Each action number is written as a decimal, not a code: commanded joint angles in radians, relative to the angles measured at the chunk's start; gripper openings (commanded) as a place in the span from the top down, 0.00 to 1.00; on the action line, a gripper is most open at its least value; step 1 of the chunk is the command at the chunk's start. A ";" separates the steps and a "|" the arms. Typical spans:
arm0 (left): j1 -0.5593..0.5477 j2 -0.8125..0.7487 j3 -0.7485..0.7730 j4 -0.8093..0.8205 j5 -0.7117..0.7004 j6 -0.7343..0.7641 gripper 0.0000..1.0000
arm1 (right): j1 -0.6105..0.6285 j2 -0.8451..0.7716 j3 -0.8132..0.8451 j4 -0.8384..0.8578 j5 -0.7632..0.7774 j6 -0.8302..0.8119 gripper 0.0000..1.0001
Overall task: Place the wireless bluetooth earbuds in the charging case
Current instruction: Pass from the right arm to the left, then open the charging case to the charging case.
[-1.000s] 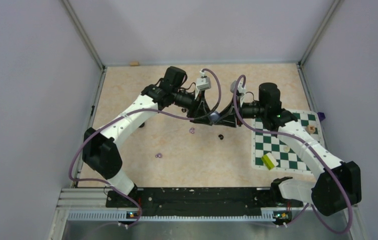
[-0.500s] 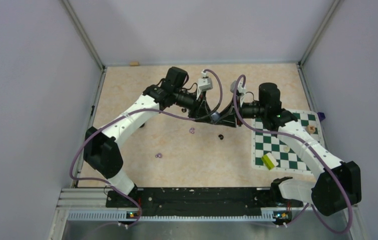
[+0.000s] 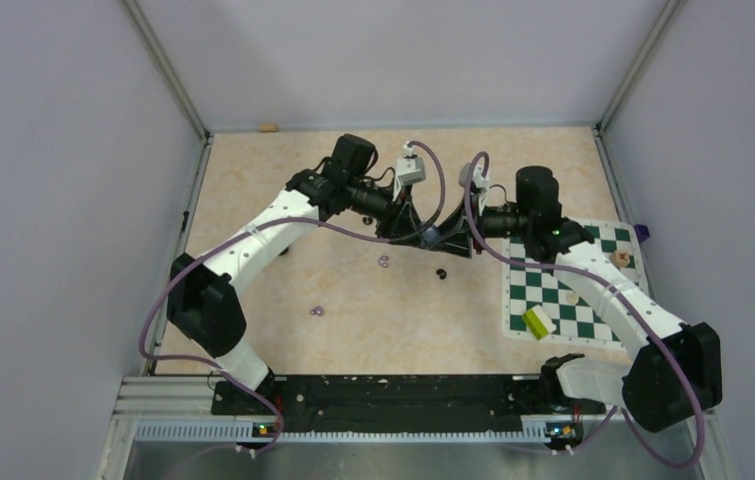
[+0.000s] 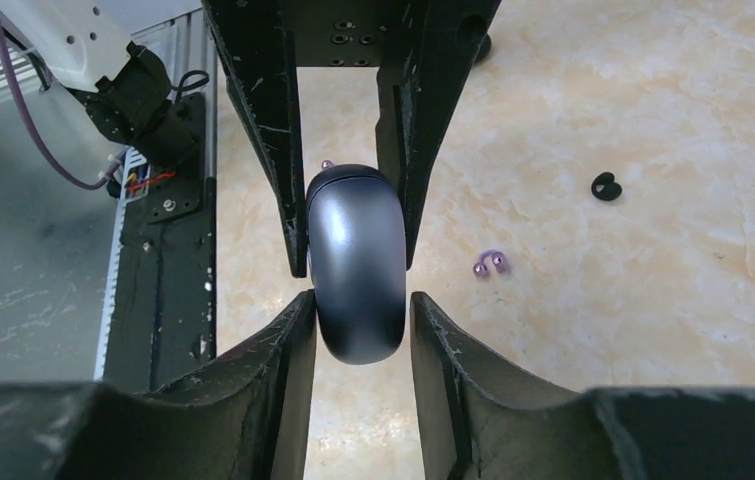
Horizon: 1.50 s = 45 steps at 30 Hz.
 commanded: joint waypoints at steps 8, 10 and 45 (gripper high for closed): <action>-0.008 -0.018 0.043 -0.076 0.079 0.117 1.00 | -0.054 -0.059 0.045 -0.017 -0.015 -0.078 0.39; -0.007 -0.015 0.044 -0.077 0.077 0.119 1.00 | -0.060 -0.059 0.044 -0.012 -0.008 -0.071 0.39; 0.053 -0.082 -0.044 0.048 0.163 0.042 1.00 | 0.070 -0.050 0.073 0.050 0.127 -0.021 0.24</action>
